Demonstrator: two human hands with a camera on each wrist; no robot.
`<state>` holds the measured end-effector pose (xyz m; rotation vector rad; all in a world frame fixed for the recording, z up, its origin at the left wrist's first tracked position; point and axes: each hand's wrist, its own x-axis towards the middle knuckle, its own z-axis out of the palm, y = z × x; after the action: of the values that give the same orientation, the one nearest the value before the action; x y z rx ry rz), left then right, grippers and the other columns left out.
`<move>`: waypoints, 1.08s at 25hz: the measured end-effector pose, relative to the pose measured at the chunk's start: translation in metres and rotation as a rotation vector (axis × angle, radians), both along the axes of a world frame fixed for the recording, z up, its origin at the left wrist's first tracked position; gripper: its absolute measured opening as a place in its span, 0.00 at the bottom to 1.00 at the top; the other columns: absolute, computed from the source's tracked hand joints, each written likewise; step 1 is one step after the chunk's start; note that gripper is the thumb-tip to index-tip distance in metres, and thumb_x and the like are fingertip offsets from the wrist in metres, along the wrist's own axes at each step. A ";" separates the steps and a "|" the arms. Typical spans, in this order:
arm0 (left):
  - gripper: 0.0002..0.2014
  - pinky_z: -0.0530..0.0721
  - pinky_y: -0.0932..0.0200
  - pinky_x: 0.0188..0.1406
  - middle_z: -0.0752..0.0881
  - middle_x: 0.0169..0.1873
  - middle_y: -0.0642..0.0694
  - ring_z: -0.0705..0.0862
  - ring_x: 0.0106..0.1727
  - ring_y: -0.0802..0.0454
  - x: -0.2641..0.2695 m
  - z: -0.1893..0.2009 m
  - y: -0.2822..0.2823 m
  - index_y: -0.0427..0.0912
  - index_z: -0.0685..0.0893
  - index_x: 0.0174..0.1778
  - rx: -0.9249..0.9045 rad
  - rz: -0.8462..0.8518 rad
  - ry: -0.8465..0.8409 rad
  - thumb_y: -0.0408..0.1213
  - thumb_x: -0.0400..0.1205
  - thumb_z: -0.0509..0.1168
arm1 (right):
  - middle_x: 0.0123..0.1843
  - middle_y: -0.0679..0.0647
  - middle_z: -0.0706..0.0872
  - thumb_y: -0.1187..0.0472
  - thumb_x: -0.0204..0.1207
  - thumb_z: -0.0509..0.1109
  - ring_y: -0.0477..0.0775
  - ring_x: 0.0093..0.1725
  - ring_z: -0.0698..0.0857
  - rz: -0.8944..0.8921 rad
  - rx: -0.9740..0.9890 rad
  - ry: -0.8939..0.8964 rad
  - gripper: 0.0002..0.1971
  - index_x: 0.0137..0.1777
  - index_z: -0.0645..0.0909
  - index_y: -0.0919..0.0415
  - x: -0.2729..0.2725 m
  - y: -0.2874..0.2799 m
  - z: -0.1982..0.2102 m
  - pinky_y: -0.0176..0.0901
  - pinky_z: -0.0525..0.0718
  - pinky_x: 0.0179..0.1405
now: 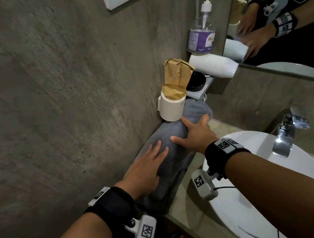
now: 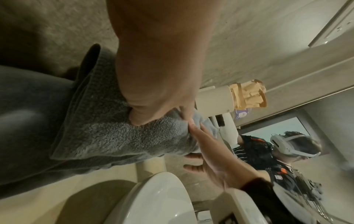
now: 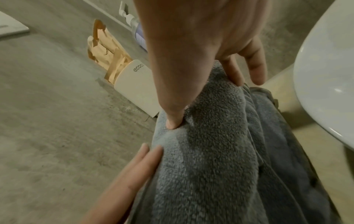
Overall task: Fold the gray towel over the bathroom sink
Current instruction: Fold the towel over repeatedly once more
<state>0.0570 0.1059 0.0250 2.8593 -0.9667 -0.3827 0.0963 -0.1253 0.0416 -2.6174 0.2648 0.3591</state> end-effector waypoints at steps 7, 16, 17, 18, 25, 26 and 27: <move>0.49 0.60 0.53 0.85 0.43 0.89 0.51 0.50 0.89 0.53 0.019 -0.003 0.010 0.53 0.46 0.89 -0.050 0.090 0.118 0.44 0.77 0.70 | 0.80 0.63 0.14 0.23 0.67 0.68 0.78 0.83 0.28 0.168 0.023 0.057 0.55 0.85 0.37 0.32 0.017 0.003 -0.008 0.71 0.45 0.84; 0.48 0.53 0.57 0.86 0.46 0.89 0.41 0.51 0.89 0.45 0.019 0.013 0.000 0.44 0.53 0.88 -0.204 0.173 0.276 0.36 0.74 0.73 | 0.89 0.57 0.34 0.54 0.84 0.68 0.65 0.88 0.44 0.432 0.156 -0.085 0.37 0.88 0.54 0.42 -0.029 -0.026 -0.010 0.54 0.50 0.88; 0.47 0.54 0.54 0.86 0.45 0.89 0.41 0.51 0.89 0.45 0.018 0.016 -0.001 0.44 0.54 0.88 -0.198 0.163 0.256 0.37 0.75 0.72 | 0.90 0.58 0.34 0.55 0.86 0.64 0.67 0.88 0.43 0.441 0.153 -0.065 0.34 0.88 0.53 0.44 -0.026 -0.022 -0.008 0.55 0.47 0.88; 0.45 0.55 0.54 0.86 0.45 0.89 0.42 0.50 0.88 0.45 0.017 0.020 -0.003 0.44 0.56 0.88 -0.197 0.140 0.218 0.38 0.75 0.71 | 0.89 0.60 0.34 0.55 0.88 0.61 0.69 0.88 0.43 0.442 0.147 -0.032 0.32 0.88 0.53 0.45 -0.020 -0.018 -0.005 0.54 0.44 0.88; 0.34 0.47 0.46 0.88 0.41 0.89 0.46 0.41 0.89 0.47 0.020 0.025 -0.014 0.44 0.51 0.89 -0.102 0.064 0.298 0.33 0.86 0.55 | 0.88 0.52 0.27 0.51 0.89 0.51 0.75 0.86 0.38 0.431 0.035 0.198 0.30 0.88 0.46 0.38 0.009 -0.001 -0.007 0.66 0.43 0.86; 0.33 0.47 0.47 0.88 0.41 0.89 0.46 0.41 0.89 0.47 0.021 0.024 -0.012 0.44 0.51 0.89 -0.111 0.060 0.303 0.33 0.87 0.55 | 0.88 0.52 0.27 0.50 0.89 0.51 0.75 0.86 0.38 0.432 0.032 0.205 0.30 0.88 0.45 0.38 0.010 -0.001 -0.007 0.66 0.43 0.86; 0.32 0.47 0.47 0.88 0.42 0.89 0.46 0.42 0.89 0.48 0.023 0.023 -0.009 0.44 0.52 0.89 -0.118 0.056 0.301 0.34 0.88 0.55 | 0.88 0.53 0.27 0.49 0.90 0.51 0.75 0.86 0.38 0.434 0.033 0.203 0.29 0.88 0.45 0.39 0.010 -0.002 -0.007 0.65 0.43 0.86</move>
<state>0.0796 0.0967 0.0483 2.6155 -0.8217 -0.7007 0.1062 -0.1277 0.0349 -2.5919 -0.2488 0.7692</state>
